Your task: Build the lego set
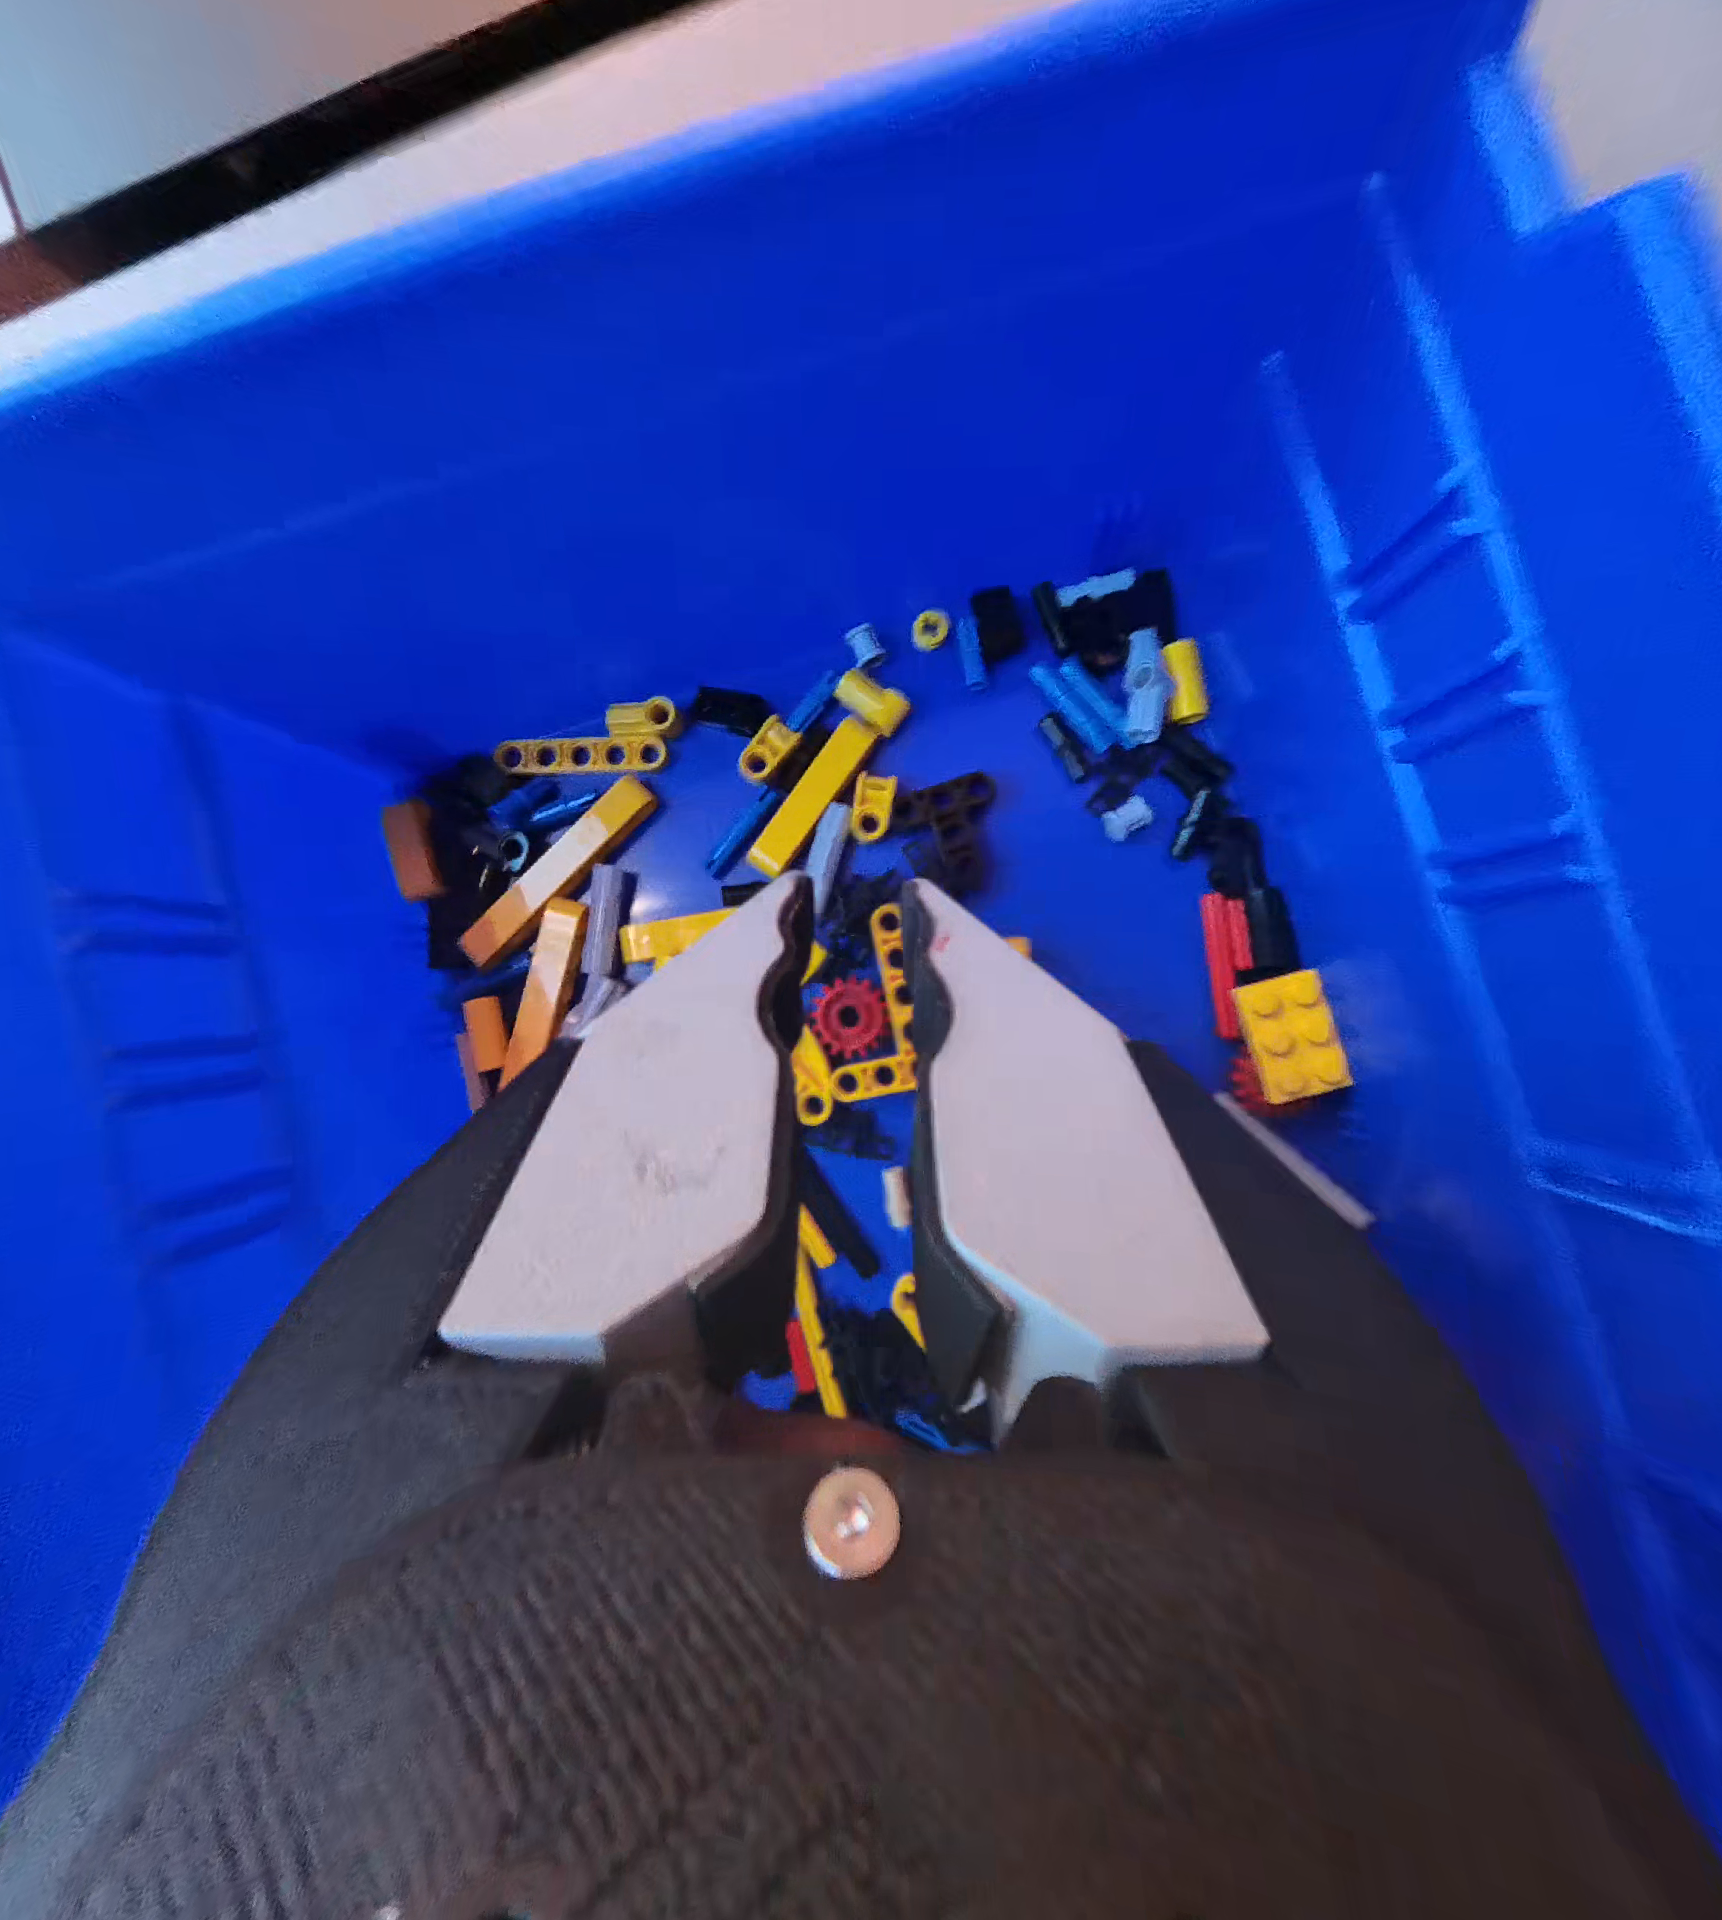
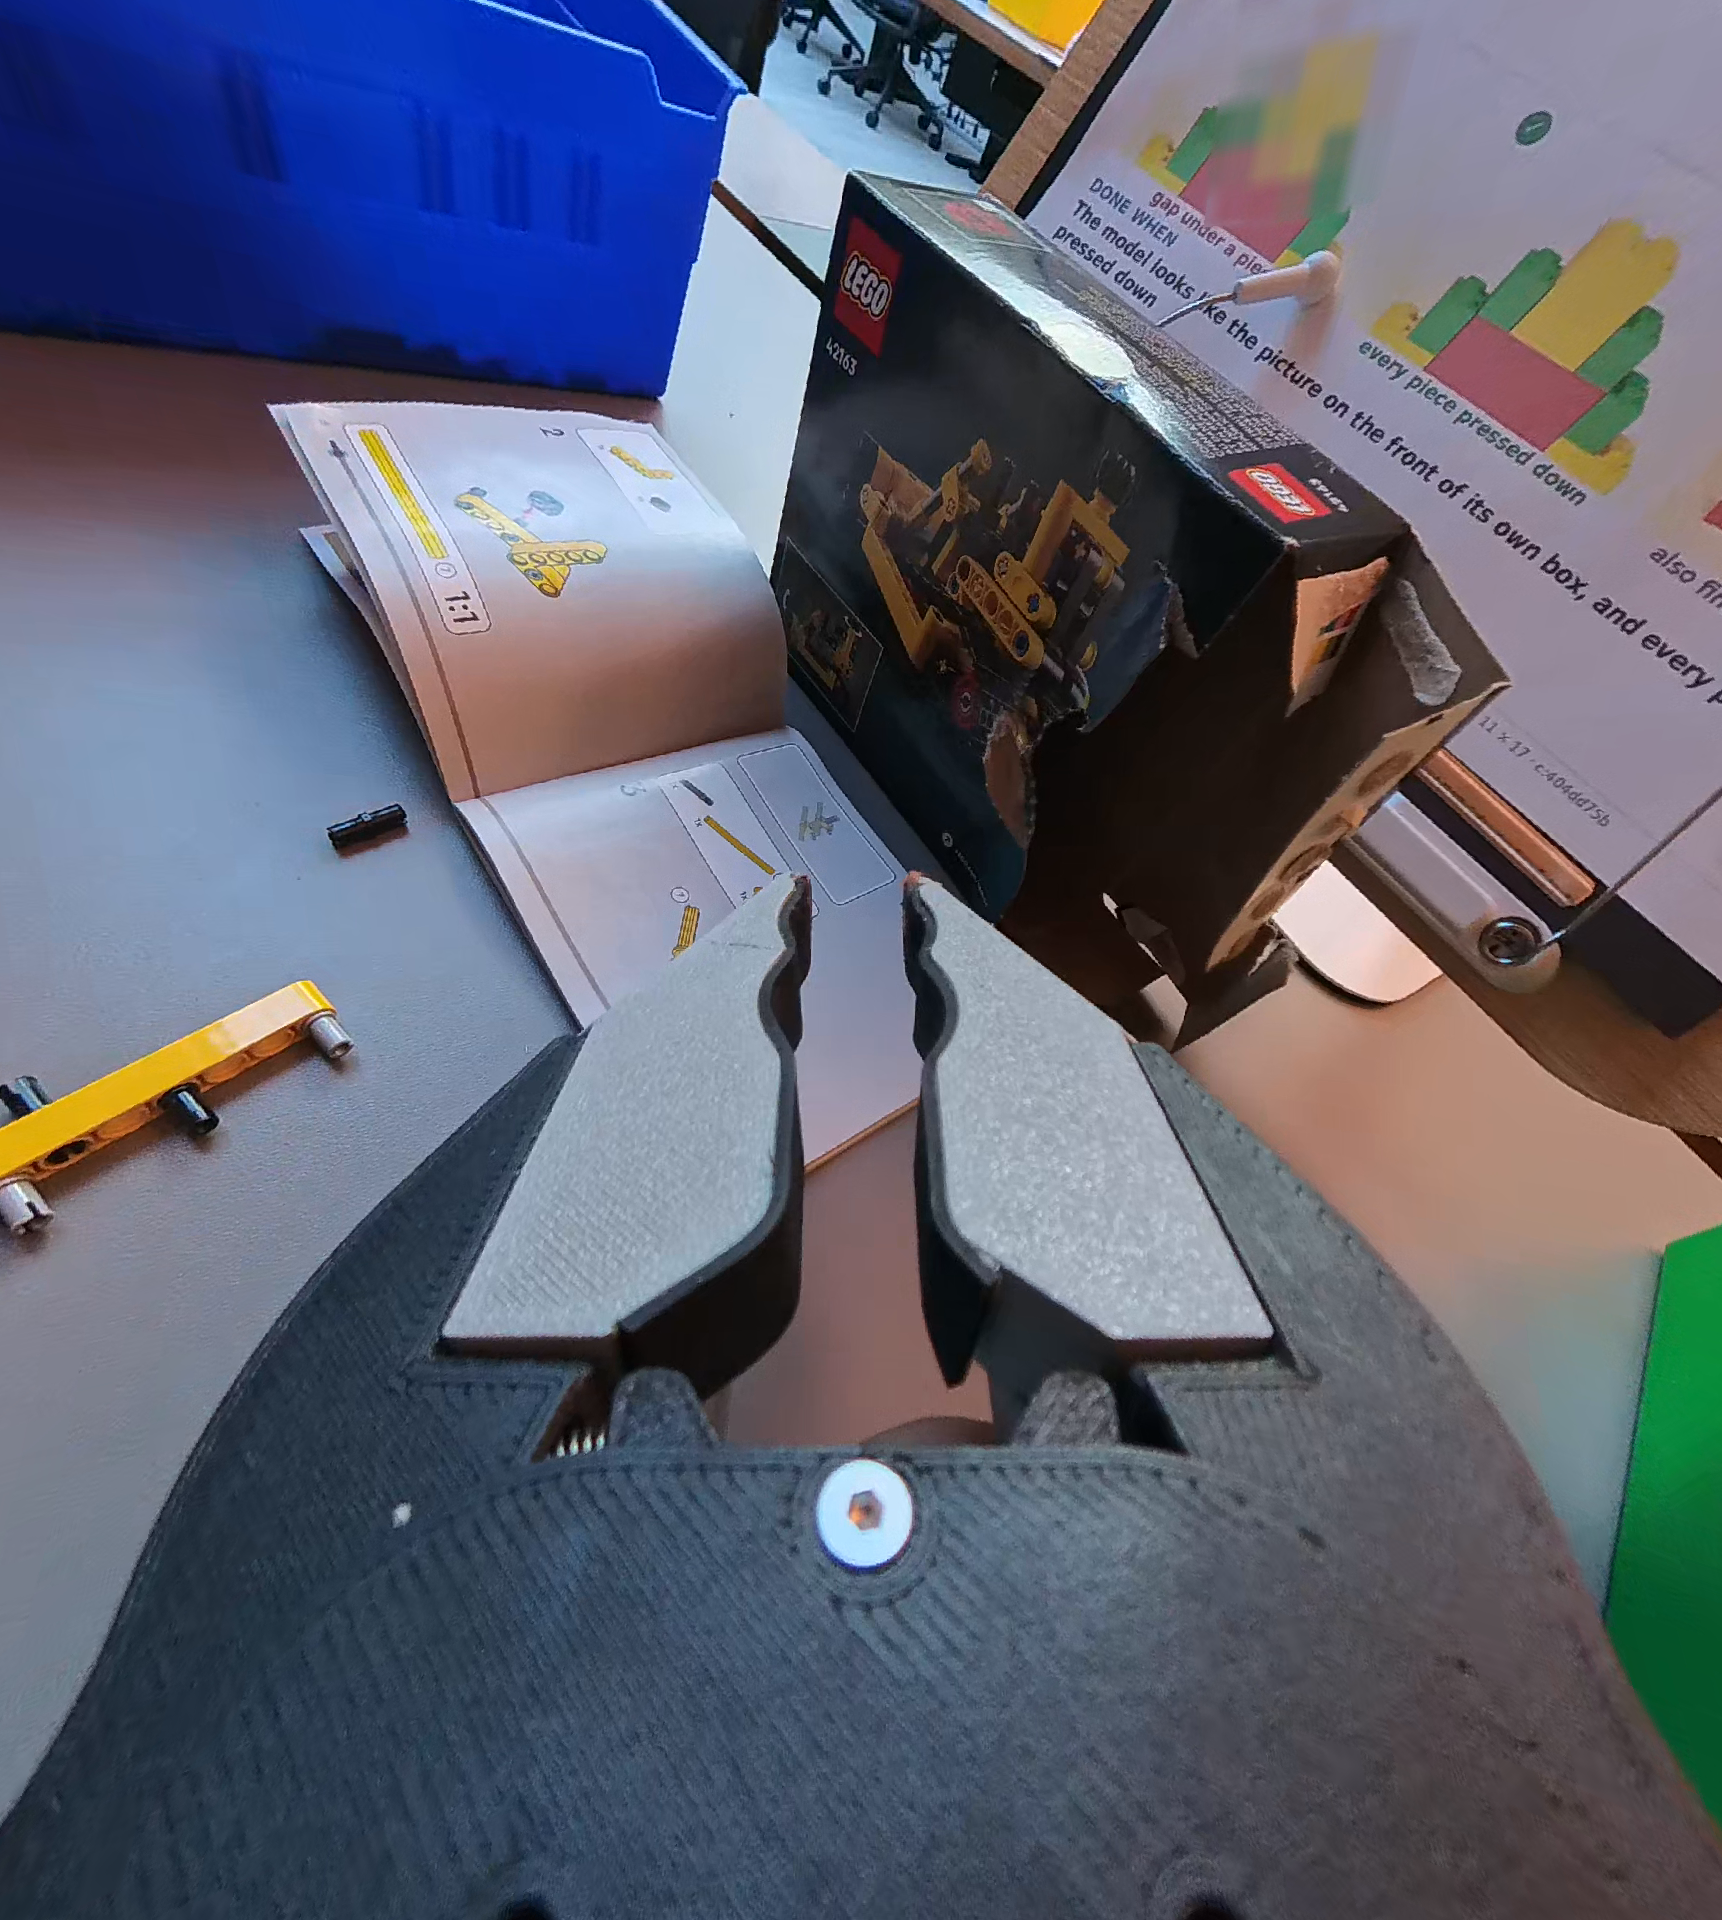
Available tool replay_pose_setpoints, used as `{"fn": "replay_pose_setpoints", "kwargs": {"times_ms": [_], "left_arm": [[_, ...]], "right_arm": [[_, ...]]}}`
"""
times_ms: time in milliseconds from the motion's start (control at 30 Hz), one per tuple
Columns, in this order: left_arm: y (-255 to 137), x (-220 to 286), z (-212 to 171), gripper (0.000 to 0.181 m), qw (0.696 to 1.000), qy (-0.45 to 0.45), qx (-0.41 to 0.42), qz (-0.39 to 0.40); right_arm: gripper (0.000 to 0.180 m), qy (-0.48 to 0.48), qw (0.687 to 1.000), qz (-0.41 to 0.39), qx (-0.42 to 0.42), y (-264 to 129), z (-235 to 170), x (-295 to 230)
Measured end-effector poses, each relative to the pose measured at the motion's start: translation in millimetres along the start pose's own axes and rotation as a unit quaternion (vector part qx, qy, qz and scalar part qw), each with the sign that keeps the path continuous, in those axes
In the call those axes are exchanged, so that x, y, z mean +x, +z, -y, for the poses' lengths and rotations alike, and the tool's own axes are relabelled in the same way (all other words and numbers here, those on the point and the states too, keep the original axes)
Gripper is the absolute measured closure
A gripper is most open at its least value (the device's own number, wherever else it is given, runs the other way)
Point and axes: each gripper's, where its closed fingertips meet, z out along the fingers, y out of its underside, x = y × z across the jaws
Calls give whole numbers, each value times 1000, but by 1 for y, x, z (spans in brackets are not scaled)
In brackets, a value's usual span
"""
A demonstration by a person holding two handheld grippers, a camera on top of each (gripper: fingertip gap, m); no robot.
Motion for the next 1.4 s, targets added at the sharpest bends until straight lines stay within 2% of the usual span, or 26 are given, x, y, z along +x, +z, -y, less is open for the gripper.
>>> {"fn": "replay_pose_setpoints", "kwargs": {"times_ms": [33,133,200,267,700,1000,1400], "left_arm": [[5,-5,-7,167,1000,2,-22,14],[14,0,-12,180,999,3,-32,6],[17,5,-13,168,1000,4,-30,-4],[18,3,-17,164,999,12,-40,-1],[0,15,-22,163,996,33,-21,-81],[2,10,-26,160,997,41,-26,-58],[-1,12,-30,158,996,43,-24,-71]], "right_arm": [[165,-1,1000,0,-1,0,0,0],[165,-1,1000,5,-3,1,-1,-1],[166,0,1000,9,-4,1,-1,-2],[165,3,1000,13,-2,1,0,-2],[166,16,1000,25,2,2,0,-2],[166,10,1000,22,1,2,0,-3],[167,0,1000,26,-3,3,-1,-6]]}}
